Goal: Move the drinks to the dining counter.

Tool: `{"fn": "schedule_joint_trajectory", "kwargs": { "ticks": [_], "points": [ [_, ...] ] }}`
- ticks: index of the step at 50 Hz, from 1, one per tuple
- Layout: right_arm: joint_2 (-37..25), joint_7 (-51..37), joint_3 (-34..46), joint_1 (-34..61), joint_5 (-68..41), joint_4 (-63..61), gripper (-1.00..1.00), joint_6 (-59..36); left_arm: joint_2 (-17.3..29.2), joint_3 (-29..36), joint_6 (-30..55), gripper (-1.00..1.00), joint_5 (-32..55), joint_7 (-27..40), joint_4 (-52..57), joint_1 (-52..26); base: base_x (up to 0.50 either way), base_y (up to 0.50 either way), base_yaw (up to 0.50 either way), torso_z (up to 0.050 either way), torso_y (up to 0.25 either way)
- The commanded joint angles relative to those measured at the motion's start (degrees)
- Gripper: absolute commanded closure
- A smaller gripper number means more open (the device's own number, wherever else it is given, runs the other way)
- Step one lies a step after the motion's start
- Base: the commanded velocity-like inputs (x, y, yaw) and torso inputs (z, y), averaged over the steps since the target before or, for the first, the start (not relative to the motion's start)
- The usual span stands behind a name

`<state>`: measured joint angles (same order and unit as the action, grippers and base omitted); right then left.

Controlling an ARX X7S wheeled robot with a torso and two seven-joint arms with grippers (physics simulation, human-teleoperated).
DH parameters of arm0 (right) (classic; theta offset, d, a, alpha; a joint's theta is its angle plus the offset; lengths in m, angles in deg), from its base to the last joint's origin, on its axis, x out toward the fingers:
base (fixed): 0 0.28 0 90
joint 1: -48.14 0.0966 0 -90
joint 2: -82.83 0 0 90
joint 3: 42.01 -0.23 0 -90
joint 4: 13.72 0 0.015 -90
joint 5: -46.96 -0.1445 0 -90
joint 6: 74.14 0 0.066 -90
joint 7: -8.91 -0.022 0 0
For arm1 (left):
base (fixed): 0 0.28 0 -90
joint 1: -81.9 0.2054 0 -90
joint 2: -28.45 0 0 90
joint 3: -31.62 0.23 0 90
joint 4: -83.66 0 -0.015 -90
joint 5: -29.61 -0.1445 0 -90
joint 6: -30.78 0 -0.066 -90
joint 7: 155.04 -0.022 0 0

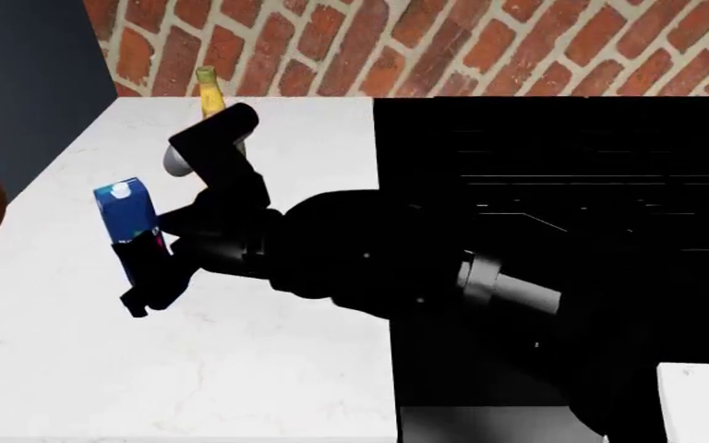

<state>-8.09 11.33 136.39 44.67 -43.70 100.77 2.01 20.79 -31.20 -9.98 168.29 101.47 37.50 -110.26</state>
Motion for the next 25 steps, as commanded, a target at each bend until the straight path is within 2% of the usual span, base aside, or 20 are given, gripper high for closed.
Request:
{"fn": "schedule_joint_trajectory", "kwargs": {
  "ticks": [1,5,16,25],
  "points": [
    [-3.3,-2.9,0.2,2.3,-0.2,-6.6,1.00,1.2,-0.5,-0.4,0.1,1.00,0.5,1.0,-0.5,-1.7,0.00,0.00,0.00,0.000,0.000],
    [-7.6,-7.7,-1.4,4.7,-0.2,-15.1,1.00,1.6,-0.7,-0.4,0.2,1.00,0.6,1.2,-0.5,-1.7,0.00,0.00,0.00,0.000,0.003],
    [-23.8,-28.2,-8.8,12.3,-5.6,-43.2,1.00,1.5,-1.6,-0.1,0.1,1.00,0.4,1.7,-0.5,-1.4,0.00,0.00,0.00,0.000,0.000],
    [-29.1,-38.0,-12.7,15.6,-8.3,-52.8,1.00,2.7,-3.5,0.4,0.9,1.00,1.6,3.8,-1.0,-3.0,0.00,0.00,0.00,0.000,0.000]
  ]
}}
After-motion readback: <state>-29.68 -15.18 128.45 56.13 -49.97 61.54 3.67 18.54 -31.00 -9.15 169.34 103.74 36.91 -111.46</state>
